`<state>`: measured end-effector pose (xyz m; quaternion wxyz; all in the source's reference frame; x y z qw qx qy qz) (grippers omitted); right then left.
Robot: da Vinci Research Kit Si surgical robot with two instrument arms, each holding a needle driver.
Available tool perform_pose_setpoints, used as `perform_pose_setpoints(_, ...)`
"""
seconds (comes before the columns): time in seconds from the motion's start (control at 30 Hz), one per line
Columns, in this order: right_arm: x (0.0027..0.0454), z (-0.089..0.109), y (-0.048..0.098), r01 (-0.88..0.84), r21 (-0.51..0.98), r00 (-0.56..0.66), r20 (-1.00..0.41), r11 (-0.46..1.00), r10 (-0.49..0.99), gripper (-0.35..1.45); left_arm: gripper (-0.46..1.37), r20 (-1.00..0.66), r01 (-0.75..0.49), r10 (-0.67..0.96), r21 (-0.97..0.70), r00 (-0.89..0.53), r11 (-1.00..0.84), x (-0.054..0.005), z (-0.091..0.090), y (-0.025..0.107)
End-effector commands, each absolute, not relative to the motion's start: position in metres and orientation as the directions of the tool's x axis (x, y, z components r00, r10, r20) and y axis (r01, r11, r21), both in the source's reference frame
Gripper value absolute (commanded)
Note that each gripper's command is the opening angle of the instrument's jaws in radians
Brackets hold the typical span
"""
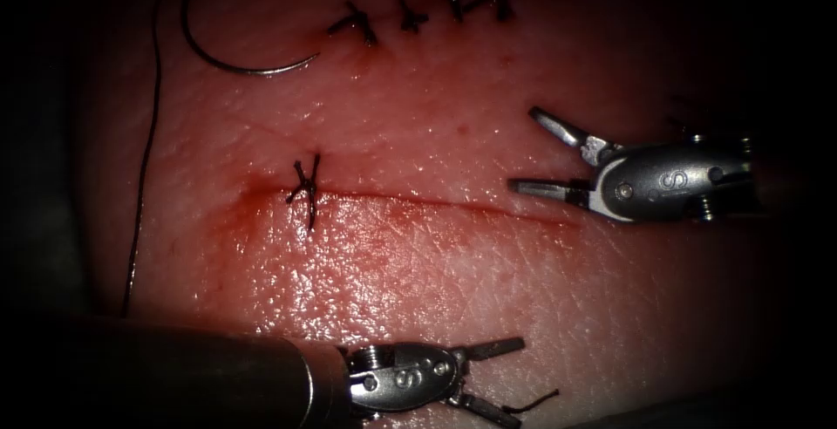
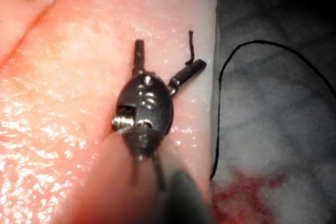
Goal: Wound Closure
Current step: Set down the suture off-cut
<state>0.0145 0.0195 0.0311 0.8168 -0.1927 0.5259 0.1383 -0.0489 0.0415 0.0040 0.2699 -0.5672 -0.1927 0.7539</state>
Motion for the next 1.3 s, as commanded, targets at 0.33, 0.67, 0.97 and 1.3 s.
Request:
perform_pose_setpoints(0.33,0.015,0.031,0.019,-0.421,-0.166,0.401,-0.916,0.892,0.019,1.28,0.74,-0.842,-0.185,0.365,-0.316,-0.398,-0.931,-0.045,0.004,0.041)
perform_pose_setpoints(0.67,0.016,0.031,0.019,-0.414,-0.162,0.389,-0.921,0.896,0.013,1.3,0.38,-0.661,-0.085,0.1,-0.054,-0.744,-0.995,-0.041,0.004,0.041)
perform_pose_setpoints(0.97,0.0165,0.031,0.019,-0.395,-0.156,0.392,-0.92,0.905,0.012,1.3,0.5,-0.592,-0.092,0.094,-0.033,-0.801,-0.995,-0.0364,0.002,0.042)
perform_pose_setpoints(1.3,0.0169,0.031,0.018,-0.388,-0.154,0.386,-0.922,0.909,0.009,1.29,0.49,-0.711,-0.184,0.239,-0.155,-0.662,-0.971,-0.0357,-0.003,0.043)
